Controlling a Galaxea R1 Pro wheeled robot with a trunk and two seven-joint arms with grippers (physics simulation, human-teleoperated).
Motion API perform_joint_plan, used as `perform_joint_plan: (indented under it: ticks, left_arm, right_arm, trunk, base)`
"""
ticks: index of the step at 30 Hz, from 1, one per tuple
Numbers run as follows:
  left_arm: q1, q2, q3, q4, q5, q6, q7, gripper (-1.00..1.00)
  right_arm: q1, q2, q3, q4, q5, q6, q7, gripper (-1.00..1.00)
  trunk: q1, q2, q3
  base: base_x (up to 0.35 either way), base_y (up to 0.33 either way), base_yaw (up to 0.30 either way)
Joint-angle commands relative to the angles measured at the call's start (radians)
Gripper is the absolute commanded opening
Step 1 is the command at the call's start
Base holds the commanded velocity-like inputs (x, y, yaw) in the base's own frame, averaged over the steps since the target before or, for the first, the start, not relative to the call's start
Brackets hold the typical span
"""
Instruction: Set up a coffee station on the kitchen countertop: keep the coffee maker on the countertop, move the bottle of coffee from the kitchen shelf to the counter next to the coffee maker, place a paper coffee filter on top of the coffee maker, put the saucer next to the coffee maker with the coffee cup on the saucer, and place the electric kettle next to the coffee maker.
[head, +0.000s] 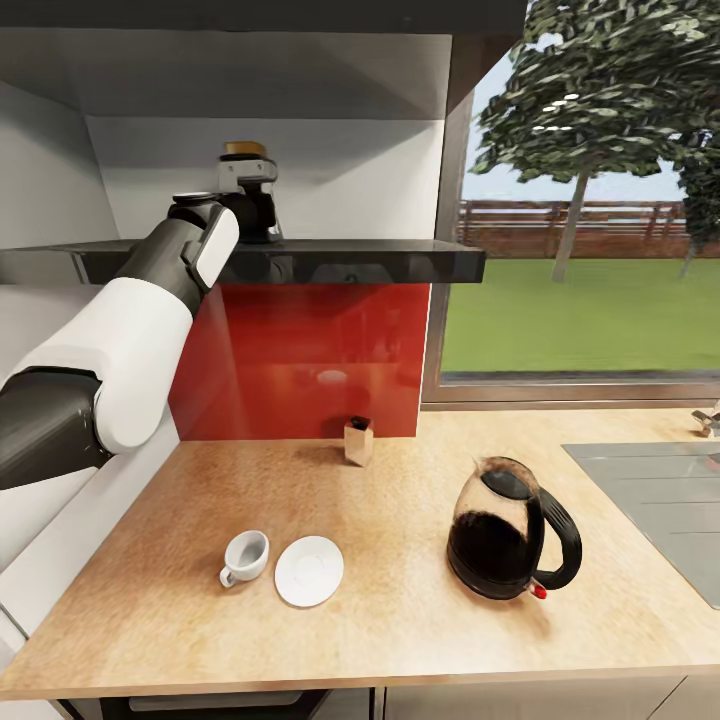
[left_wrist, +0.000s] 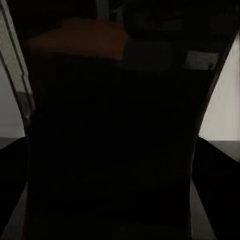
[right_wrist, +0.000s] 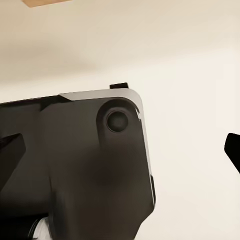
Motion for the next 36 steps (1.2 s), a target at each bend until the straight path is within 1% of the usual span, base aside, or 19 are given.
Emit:
perform_joint_plan:
  ticks: [1,10,11,12,13,20,21,25,26,31,36]
  left_arm:
    - [-0.001,0.001,-0.005,0.0,0.006,0.005,0.008,-1.0]
    - [-0.001,-0.001,-0.003,-0.011,0.007,0.005,0.008,-1.0]
    - [-0.001,-0.001,-0.004,-0.04,0.007,0.009,0.008,-1.0]
    - [-0.001,-0.001,-0.004,-0.097,0.008,0.022,0.008,-1.0]
    - [-0.001,-0.002,-0.005,-0.122,0.008,0.042,0.008,-1.0]
    - [-0.001,-0.002,-0.006,-0.216,0.008,0.108,0.008,-1.0]
    - [-0.001,-0.002,-0.008,-0.245,0.007,0.132,0.008,-1.0]
    - [0.0,-0.001,-0.008,-0.254,0.008,0.145,0.007,-1.0]
    - [0.003,-0.001,-0.008,-0.255,0.007,0.145,0.007,-1.0]
    - [0.069,-0.003,-0.012,-0.294,0.006,0.14,0.007,-1.0]
    - [0.084,-0.003,-0.014,-0.302,0.006,0.14,0.007,-1.0]
  right_arm:
    - [-0.001,0.001,-0.005,0.001,-0.002,-0.004,0.0,1.0]
    - [-0.001,0.002,-0.005,0.0,-0.002,-0.004,0.003,1.0]
    - [-0.001,0.002,-0.006,-0.001,-0.003,-0.004,0.004,1.0]
    - [-0.001,0.0,-0.009,-0.003,-0.004,-0.004,0.003,1.0]
    - [-0.001,0.0,-0.01,-0.005,-0.005,-0.004,0.003,1.0]
    - [-0.001,0.0,-0.011,-0.008,-0.005,-0.004,0.002,1.0]
    - [-0.001,0.001,-0.011,-0.016,-0.005,-0.004,0.002,1.0]
    - [-0.001,0.0,-0.011,-0.019,-0.006,-0.004,0.002,1.0]
    - [-0.001,0.0,-0.012,-0.019,-0.007,-0.004,0.002,1.0]
    - [-0.001,0.0,-0.014,-0.021,-0.01,-0.004,0.001,1.0]
    - [-0.001,0.0,-0.014,-0.021,-0.01,-0.004,0.001,1.0]
  trunk:
    - [0.001,-0.002,-0.003]
    - [0.001,-0.002,-0.003]
    - [0.001,-0.002,-0.003]
    - [0.001,-0.002,-0.003]
    - [0.001,-0.002,-0.003]
    - [0.001,-0.002,-0.003]
    - [0.001,-0.002,-0.003]
    - [0.001,-0.002,-0.003]
    - [0.001,-0.002,-0.003]
    - [0.001,-0.002,-0.003]
    - [0.001,-0.002,-0.003]
  base:
    - [0.0,0.0,0.0]
    - [0.0,0.0,0.0]
    - [0.0,0.0,0.0]
    - [0.0,0.0,0.0]
    - [0.0,0.0,0.0]
    - [0.0,0.0,0.0]
    - [0.0,0.0,0.0]
    - [0.0,0.0,-0.003]
    - [0.0,0.0,-0.097]
    - [0.0,0.0,-0.253]
    - [0.0,-0.013,-0.295]
